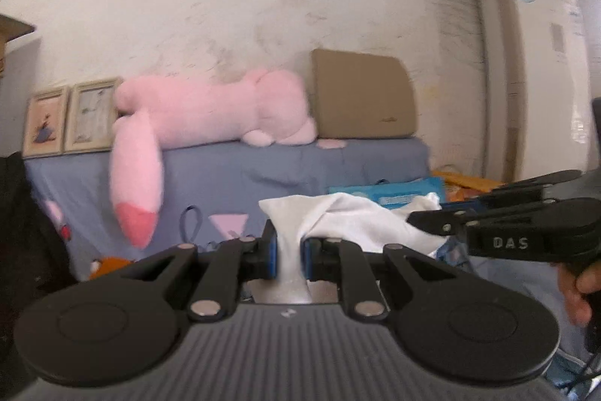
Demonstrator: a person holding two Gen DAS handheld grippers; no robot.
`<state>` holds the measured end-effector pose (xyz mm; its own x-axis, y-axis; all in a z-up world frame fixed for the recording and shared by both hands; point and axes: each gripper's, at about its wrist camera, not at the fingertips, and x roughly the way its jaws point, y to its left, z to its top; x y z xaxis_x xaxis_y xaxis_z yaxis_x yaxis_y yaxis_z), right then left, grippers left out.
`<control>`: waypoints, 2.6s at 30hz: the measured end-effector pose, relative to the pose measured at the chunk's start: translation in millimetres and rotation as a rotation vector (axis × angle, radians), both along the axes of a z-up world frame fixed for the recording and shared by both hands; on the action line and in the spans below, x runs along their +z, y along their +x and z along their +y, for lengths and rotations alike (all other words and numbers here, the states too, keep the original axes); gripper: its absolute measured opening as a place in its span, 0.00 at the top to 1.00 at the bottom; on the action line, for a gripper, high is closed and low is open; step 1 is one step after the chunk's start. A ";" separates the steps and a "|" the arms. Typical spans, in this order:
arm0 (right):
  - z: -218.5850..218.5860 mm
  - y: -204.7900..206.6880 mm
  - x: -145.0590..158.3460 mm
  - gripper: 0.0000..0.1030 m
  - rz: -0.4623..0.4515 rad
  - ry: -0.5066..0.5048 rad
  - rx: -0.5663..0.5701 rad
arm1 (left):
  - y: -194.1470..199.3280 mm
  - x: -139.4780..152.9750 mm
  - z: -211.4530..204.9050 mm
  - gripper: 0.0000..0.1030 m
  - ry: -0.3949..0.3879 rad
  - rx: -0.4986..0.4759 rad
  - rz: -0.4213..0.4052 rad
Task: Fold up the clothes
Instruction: 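Lift the white T-shirt up with both grippers, shaking it loose, then lower the T-shirt onto the quilt and open the left gripper, then regrasp the T-shirt hem with both grippers and flick it flat onto the quilt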
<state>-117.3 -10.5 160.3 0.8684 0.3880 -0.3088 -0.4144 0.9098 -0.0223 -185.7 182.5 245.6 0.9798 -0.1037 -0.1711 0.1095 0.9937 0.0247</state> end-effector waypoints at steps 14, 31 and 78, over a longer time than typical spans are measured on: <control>-6.5 16.4 -66.4 0.85 0.173 -0.137 0.023 | 25.2 -93.1 -32.2 0.86 -0.076 -0.015 0.224; -21.6 54.4 -260.7 0.49 0.601 0.311 -0.058 | 42.4 -304.8 50.9 0.26 -0.060 0.187 0.654; -106.8 -78.4 -312.8 0.93 0.646 0.184 -0.198 | -11.8 -373.5 3.3 0.89 -0.314 0.046 0.848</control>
<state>-195.7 -117.3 -152.5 0.5932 0.3365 -0.7314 -0.1185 0.9350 0.3341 -197.5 185.8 -127.9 0.5418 -0.2309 -0.8082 -0.0728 0.9450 -0.3189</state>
